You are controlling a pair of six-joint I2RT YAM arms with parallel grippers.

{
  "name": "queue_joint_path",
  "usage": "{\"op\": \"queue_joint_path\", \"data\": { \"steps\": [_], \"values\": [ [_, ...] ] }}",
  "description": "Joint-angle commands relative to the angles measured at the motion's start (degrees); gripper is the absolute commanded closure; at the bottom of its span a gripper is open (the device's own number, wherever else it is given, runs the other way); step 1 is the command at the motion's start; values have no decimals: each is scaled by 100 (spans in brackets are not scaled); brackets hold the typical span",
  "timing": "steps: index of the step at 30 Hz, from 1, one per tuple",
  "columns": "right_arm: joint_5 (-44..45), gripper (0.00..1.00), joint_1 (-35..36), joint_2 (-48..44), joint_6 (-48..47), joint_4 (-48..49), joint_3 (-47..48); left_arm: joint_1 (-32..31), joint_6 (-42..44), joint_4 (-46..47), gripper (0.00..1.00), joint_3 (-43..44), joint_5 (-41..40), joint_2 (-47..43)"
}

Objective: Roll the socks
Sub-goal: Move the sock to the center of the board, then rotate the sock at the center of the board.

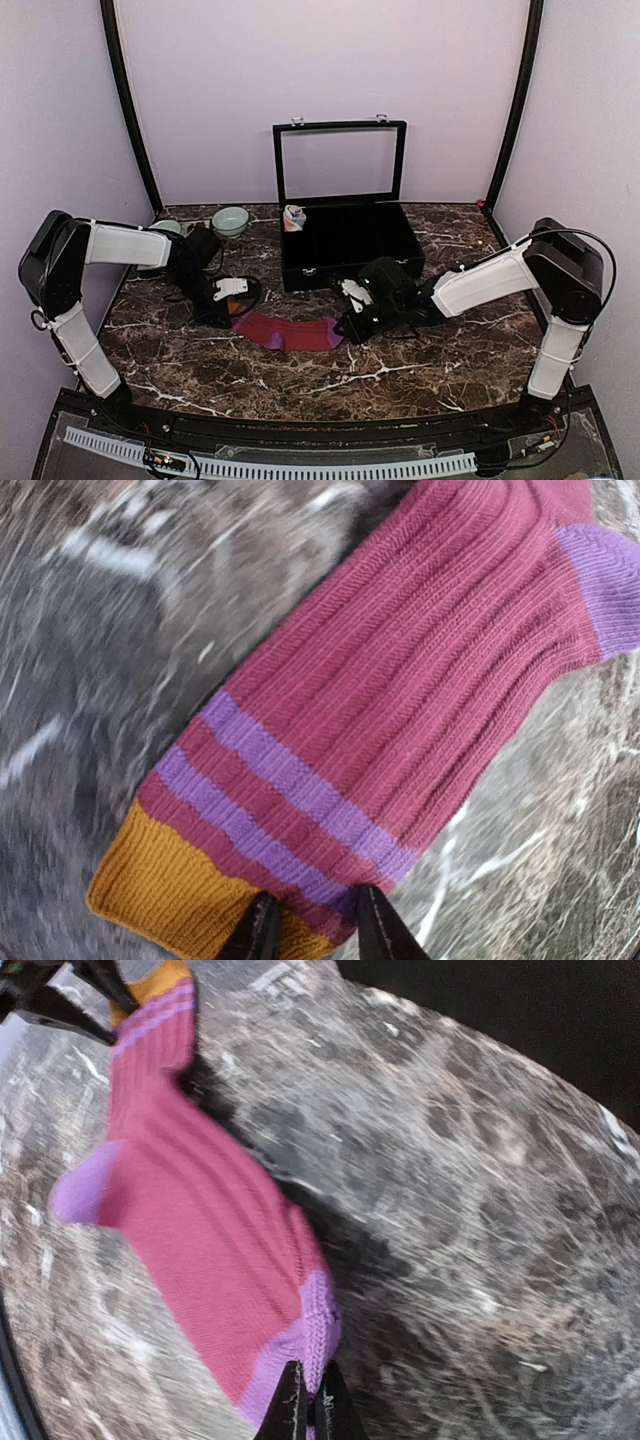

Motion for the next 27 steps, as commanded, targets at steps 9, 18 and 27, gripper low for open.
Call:
{"op": "queue_joint_path", "data": {
  "steps": [9, 18, 27],
  "values": [
    [223, 100, -480, 82, -1732, -1328, 1060, -916, -66, -529, 69, -460, 1090, 137],
    [347, 100, -563, 1050, -2460, -2169, 2998, -1644, -203, -832, 68, -426, 1416, 26],
    [212, 100, -600, 1618, -2574, -2491, 4076, -1757, -107, -1063, 67, -373, 1835, 129]
  ]
}}
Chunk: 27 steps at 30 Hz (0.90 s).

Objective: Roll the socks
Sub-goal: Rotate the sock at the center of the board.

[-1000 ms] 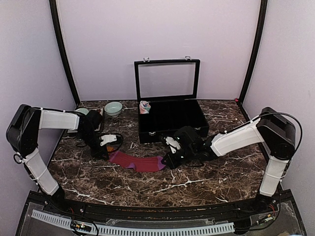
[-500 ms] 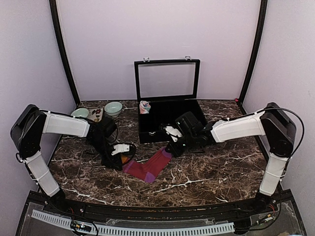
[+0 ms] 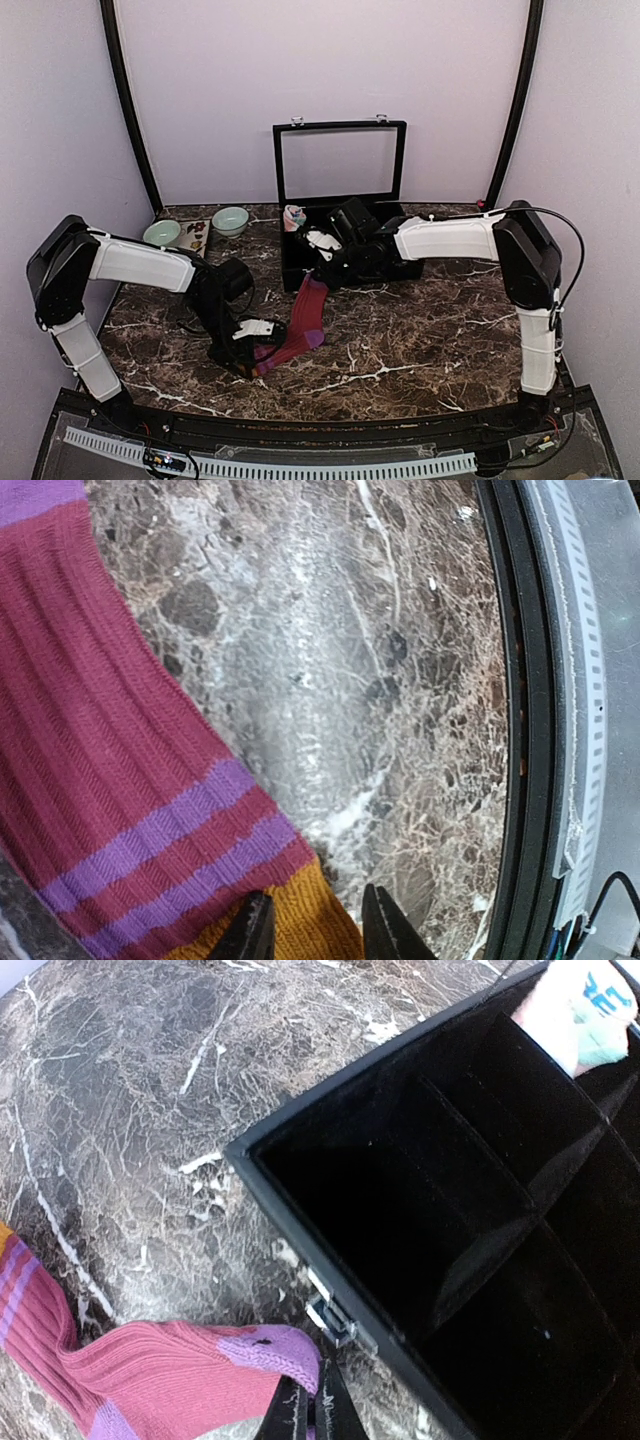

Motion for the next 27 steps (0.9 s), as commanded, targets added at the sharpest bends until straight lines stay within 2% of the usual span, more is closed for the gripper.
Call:
{"op": "queue_joint_path", "data": {
  "steps": [1, 11, 20, 21, 23, 26, 27],
  "values": [
    [-86, 100, -36, 259, -156, -259, 633, -35, 47, -345, 67, -84, 301, 189],
    [-375, 100, 73, 913, -131, -643, 1847, -279, -8, -116, 67, 395, 414, 666],
    [-498, 99, 194, 1292, 34, -649, 2461, -447, -341, 355, 67, 573, 584, 955],
    [-501, 97, 196, 1360, 49, -673, 2582, -463, -386, 399, 67, 618, 608, 979],
    [-436, 86, 212, 1476, 91, -710, 2765, -457, -492, 464, 66, 726, 639, 1004],
    [-340, 77, 205, 1527, 129, -704, 2858, -457, -616, 381, 57, 840, 695, 903],
    [-288, 69, 194, 1507, 142, -666, 2824, -451, -641, 345, 54, 831, 716, 829]
  ]
}}
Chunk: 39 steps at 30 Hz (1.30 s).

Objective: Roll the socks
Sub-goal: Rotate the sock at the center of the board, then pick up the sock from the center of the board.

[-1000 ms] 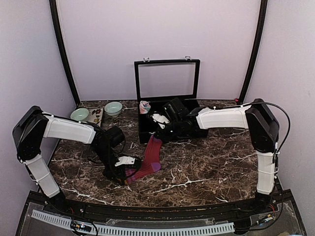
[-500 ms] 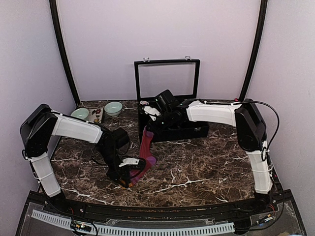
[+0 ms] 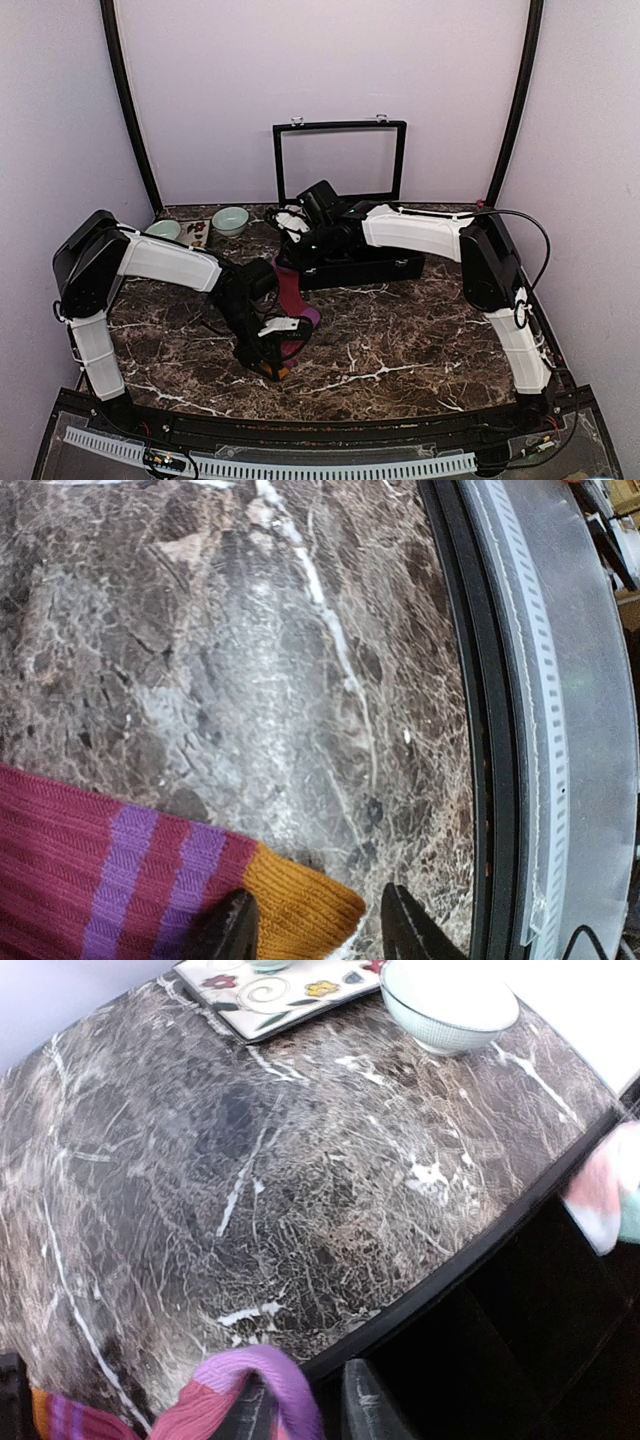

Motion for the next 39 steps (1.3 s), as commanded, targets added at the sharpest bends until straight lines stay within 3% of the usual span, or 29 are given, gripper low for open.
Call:
{"op": "queue_joint_path", "data": {
  "steps": [1, 3, 4, 5, 6, 13, 17, 20, 21, 25, 29, 32, 34, 39],
  "values": [
    [199, 60, -4, 29, 121, 116, 126, -14, -220, 77, 51, 36, -136, -135],
    [268, 44, -41, -80, 145, 208, 0, 4, -233, 28, 47, -55, -148, -358],
    [311, 28, -47, -154, 147, 267, -57, 29, -235, -4, 46, -96, -138, -459],
    [361, 5, -53, -232, 146, 333, -116, 65, -234, -37, 45, -135, -125, -547],
    [416, 1, -55, -325, 133, 389, -165, 120, -238, -89, 45, -153, -102, -641],
    [1544, 0, -26, -1421, 17, 1210, -999, 723, -316, -423, 38, 68, -432, -1565],
    [3156, 0, 72, -2423, -158, 2623, -2445, 1095, -439, -275, 34, 187, -1687, -2212],
    [3362, 0, -43, -3152, 620, 3867, -3710, 1479, -742, 212, 3, 38, -2453, -2660],
    [3155, 0, -118, -3361, 1112, 4200, -4080, 1635, -788, 360, 1, -52, -2546, -2821],
    [1984, 0, -22, -3693, 1169, 4080, -4575, 2078, -842, 853, 1, -473, -2670, -3197],
    [2652, 1, 993, -3671, 162, 3126, -4835, 2125, -844, 358, 1, -377, -2078, -3003],
    [2826, 3, 1643, -3696, 26, 2806, -5255, 2141, -966, 255, 5, -336, -1706, -2706],
    [2800, 2, 2120, -3756, 1, 2857, -5552, 2144, -891, 209, 9, -307, -1490, -2440],
    [2514, 16, 2876, -3541, -161, 3097, -5710, 2142, -816, 68, 16, -29, -1006, -1854]
  ]
}}
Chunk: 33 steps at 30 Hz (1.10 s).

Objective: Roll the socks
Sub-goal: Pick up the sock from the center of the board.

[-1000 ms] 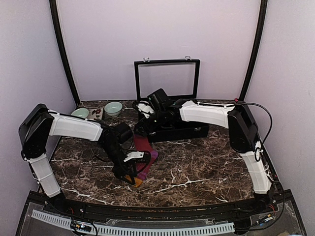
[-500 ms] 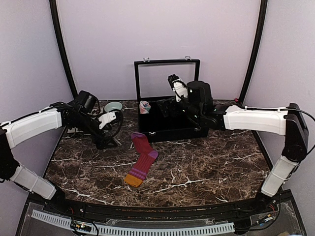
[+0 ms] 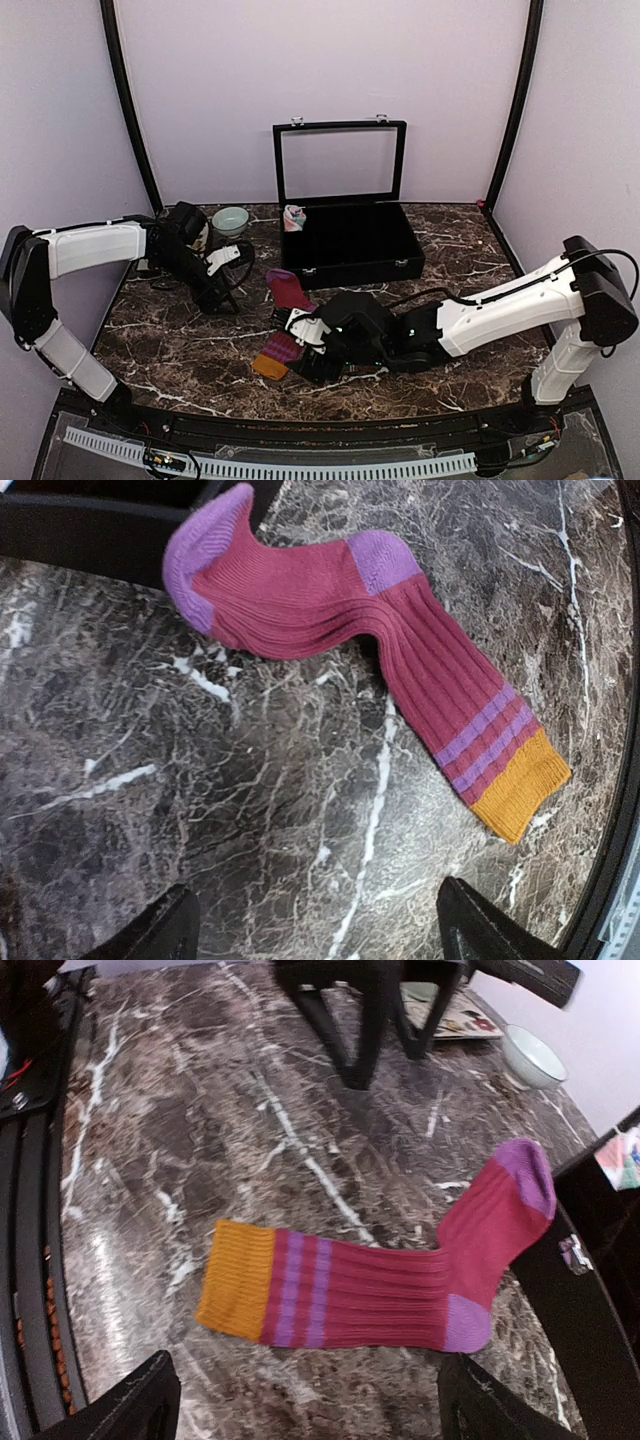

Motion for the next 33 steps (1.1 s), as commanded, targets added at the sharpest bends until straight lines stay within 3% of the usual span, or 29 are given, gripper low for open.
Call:
{"op": "queue_joint_path", "data": {
  "steps": [1, 15, 21, 33],
  "values": [
    [-1, 20, 426, 290, -274, 185, 69, 6, -1, -300, 16, 307, 753, 371],
    [122, 37, 669, 2049, -1324, 468, 1381, -660, 162, -146, 28, 907, 1166, 1535],
    [-16, 49, 561, 2222, -1045, 753, 1238, -912, 231, -87, 38, 1012, 1546, 1826],
    [-245, 57, 561, 2148, -416, 1007, 437, -1433, -2, 293, 40, 1166, 1420, 2214]
  ]
}}
